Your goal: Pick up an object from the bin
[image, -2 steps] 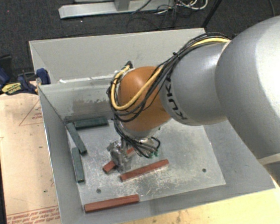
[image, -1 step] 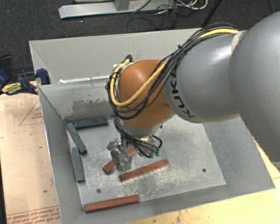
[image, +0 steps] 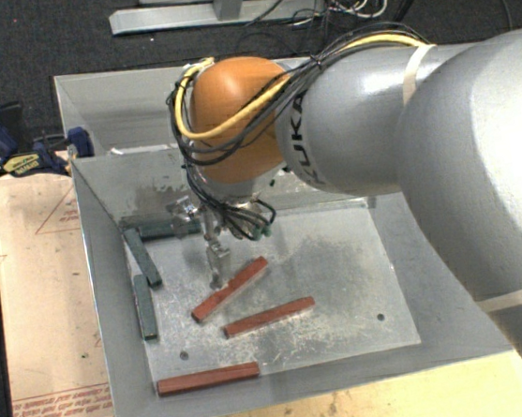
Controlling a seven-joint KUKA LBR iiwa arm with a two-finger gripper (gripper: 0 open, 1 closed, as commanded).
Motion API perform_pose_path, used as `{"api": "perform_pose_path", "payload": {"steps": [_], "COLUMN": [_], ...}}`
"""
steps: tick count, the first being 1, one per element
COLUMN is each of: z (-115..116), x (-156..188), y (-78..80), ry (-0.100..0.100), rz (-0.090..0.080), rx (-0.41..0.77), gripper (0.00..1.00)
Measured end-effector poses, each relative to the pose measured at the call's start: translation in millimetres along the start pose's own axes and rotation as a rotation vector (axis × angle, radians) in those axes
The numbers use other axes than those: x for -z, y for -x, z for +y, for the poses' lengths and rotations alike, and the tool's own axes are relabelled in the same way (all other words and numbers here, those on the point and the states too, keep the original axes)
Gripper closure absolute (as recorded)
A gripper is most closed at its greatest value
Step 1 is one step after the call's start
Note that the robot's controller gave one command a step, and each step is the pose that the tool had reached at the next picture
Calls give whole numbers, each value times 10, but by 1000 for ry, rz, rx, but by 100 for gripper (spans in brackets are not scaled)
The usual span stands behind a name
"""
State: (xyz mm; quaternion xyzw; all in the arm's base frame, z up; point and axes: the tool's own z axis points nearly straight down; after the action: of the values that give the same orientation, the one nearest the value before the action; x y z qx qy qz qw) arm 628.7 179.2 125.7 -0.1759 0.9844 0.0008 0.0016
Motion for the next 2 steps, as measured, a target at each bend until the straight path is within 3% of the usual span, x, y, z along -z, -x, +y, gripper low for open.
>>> {"api": "perform_pose_path", "payload": {"steps": [1,2], "z": [0,-62], "x": [2,-92], "y": [0,-637], "ry": [0,0], "rz": [0,0], "rx": [0,1], "gripper": [0,0]}}
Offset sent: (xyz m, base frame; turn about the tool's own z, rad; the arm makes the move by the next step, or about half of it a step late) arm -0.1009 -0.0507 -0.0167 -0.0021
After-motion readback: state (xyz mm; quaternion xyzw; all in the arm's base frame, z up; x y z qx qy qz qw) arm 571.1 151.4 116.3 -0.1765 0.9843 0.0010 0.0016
